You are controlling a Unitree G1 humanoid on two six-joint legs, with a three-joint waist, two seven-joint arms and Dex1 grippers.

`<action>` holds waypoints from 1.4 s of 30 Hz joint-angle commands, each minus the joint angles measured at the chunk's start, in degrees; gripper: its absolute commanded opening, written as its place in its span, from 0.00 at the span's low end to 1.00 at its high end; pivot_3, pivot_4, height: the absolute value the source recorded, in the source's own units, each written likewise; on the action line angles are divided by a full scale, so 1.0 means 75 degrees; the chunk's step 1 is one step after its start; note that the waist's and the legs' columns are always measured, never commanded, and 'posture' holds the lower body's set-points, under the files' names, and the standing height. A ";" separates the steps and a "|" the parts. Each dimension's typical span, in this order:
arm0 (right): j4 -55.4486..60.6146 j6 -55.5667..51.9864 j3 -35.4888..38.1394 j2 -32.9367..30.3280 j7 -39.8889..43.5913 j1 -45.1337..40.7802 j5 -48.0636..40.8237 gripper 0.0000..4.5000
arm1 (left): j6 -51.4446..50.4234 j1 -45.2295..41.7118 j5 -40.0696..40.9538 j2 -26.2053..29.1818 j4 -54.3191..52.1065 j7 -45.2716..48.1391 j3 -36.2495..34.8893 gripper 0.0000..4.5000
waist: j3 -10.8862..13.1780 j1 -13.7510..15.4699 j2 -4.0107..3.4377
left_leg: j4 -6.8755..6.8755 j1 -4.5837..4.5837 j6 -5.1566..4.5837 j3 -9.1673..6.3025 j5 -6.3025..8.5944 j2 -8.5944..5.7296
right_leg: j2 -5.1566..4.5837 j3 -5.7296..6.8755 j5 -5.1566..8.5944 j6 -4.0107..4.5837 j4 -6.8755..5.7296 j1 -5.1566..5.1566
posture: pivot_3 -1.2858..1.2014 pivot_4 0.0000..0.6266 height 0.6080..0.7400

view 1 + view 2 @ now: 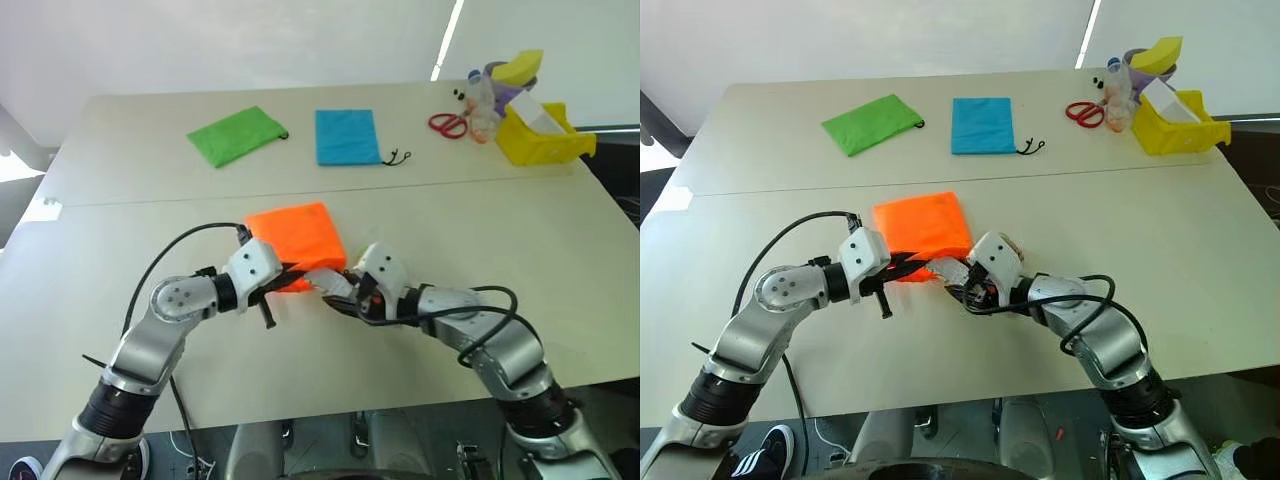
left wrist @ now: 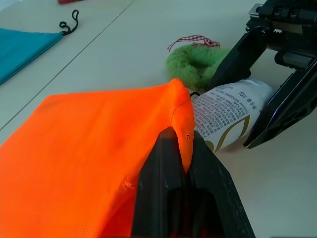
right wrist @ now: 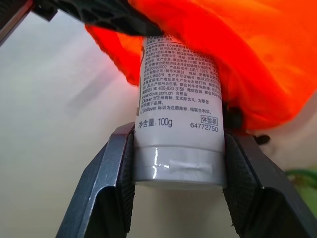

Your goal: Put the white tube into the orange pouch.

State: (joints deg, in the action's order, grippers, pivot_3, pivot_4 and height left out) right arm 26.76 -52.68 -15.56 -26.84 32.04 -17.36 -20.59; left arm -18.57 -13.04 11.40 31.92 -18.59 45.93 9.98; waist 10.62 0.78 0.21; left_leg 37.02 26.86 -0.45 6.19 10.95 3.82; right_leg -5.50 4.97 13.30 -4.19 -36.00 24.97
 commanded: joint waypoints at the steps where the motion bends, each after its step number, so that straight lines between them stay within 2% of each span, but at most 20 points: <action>1: 0.0462 -0.0253 0.0627 0.0074 0.0013 -0.0105 -0.0464 0.40 | 0.0011 0.0074 -0.0037 0.0031 -0.0139 -0.0032 -0.0013 0.00 | 0.0000 -0.0007 0.0000 | 0.0004 0.0002 0.0000 0.0001 0.0000 -0.0001 | 0.0000 0.0000 0.0000 -0.0001 0.0000 0.0001 | 0.52 0.24 0.97; 5: 0.0619 -0.0412 0.1054 -0.0109 0.0090 -0.0122 -0.0741 0.40 | 0.0045 0.0084 -0.0084 0.0046 -0.0082 -0.0050 -0.0015 0.00 | 0.0000 -0.0011 0.0000 | 0.0012 -0.0001 0.0015 0.0001 0.0009 0.0001 | -0.0001 0.0000 -0.0001 -0.0002 -0.0002 -0.0001 | 0.52 0.24 0.97; 9: 0.0618 -0.1123 0.1437 0.0474 -0.0414 -0.0263 -0.1191 0.40 | 0.0034 0.0080 -0.0090 0.0015 -0.0077 -0.0079 -0.0029 0.00 | 0.0000 -0.0027 0.0000 | 0.0008 -0.0002 0.0017 -0.0001 0.0010 0.0003 | 0.0006 0.0001 -0.0001 -0.0002 -0.0007 0.0005 | 0.52 0.24 0.97; 14: 0.0716 -0.1491 0.0746 0.0892 -0.0841 -0.0303 -0.1075 0.40 | 0.0027 0.0036 -0.0109 -0.0068 -0.0064 -0.0112 0.0019 0.00 | -0.0001 -0.0030 -0.0001 | 0.0000 0.0002 0.0014 -0.0001 0.0007 0.0005 | 0.0013 0.0000 -0.0001 -0.0001 -0.0016 0.0018 | 0.52 0.24 0.97; 18: 0.0205 -0.1197 -0.0048 0.0491 -0.0776 -0.0550 -0.0470 0.40 | 0.0083 -0.0009 -0.0141 -0.0137 -0.0005 -0.0177 0.0018 0.00 | -0.0001 -0.0026 -0.0001 | 0.0012 0.0013 0.0003 0.0003 0.0000 0.0002 | 0.0007 -0.0001 -0.0002 -0.0001 -0.0016 0.0026 | 0.52 0.24 0.97; 22: -0.0369 -0.0971 -0.0231 0.0803 -0.0946 -0.1061 -0.0170 0.40 | 0.0180 -0.0065 -0.0156 -0.0217 0.0049 -0.0206 0.0016 0.00 | -0.0001 -0.0028 0.0000 | 0.0016 0.0009 0.0016 0.0004 0.0008 0.0002 | 0.0000 0.0000 -0.0006 0.0001 -0.0015 0.0041 | 0.52 0.24 0.97; 26: -0.0664 -0.0579 -0.0970 0.0572 -0.0798 -0.1399 0.0451 0.40 | 0.0216 -0.0153 -0.0127 -0.0313 0.0061 -0.0274 -0.0045 0.00 | -0.0001 -0.0032 0.0000 | 0.0013 0.0012 0.0004 0.0004 0.0000 0.0002 | 0.0010 0.0000 -0.0008 0.0002 -0.0022 0.0030 | 0.52 0.24 0.97; 29: -0.0784 -0.0278 -0.1137 0.0507 -0.0680 -0.1495 0.0671 0.40 | 0.0196 -0.0190 -0.0171 -0.0338 0.0100 -0.0363 -0.0075 0.00 | -0.0001 -0.0031 0.0000 | 0.0013 0.0014 -0.0002 0.0009 -0.0004 0.0001 | 0.0010 0.0000 -0.0008 0.0001 -0.0022 0.0030 | 0.52 0.24 0.97; 37: -0.1443 -0.0401 -0.0760 0.1433 -0.1019 -0.1778 0.0685 0.40 | 0.0200 -0.0141 -0.0164 -0.0309 0.0066 -0.0284 0.0058 0.00 | -0.0001 -0.0059 0.0000 | 0.0015 0.0010 0.0002 0.0011 -0.0006 0.0006 | 0.0016 0.0000 -0.0014 -0.0005 -0.0028 0.0030 | 0.52 0.24 0.97; 42: -0.1761 -0.0482 -0.0800 0.1618 -0.1172 -0.1903 0.0887 0.40 | 0.0092 -0.0155 -0.0106 -0.0369 0.0003 -0.0295 0.0060 0.00 | -0.0002 -0.0078 0.0000 | 0.0015 0.0010 0.0003 0.0012 -0.0007 0.0007 | 0.0016 0.0000 -0.0016 -0.0001 -0.0028 0.0030 | 0.52 0.24 0.97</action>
State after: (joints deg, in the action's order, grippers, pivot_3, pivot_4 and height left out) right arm 13.35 -56.54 -22.38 -15.32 23.86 -30.29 -14.61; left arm -18.39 -13.86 10.47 29.18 -16.82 43.67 10.44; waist 10.61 0.20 0.21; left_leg 37.13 26.93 -0.43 6.28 10.90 3.87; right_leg -5.38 4.97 13.18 -4.20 -36.21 25.20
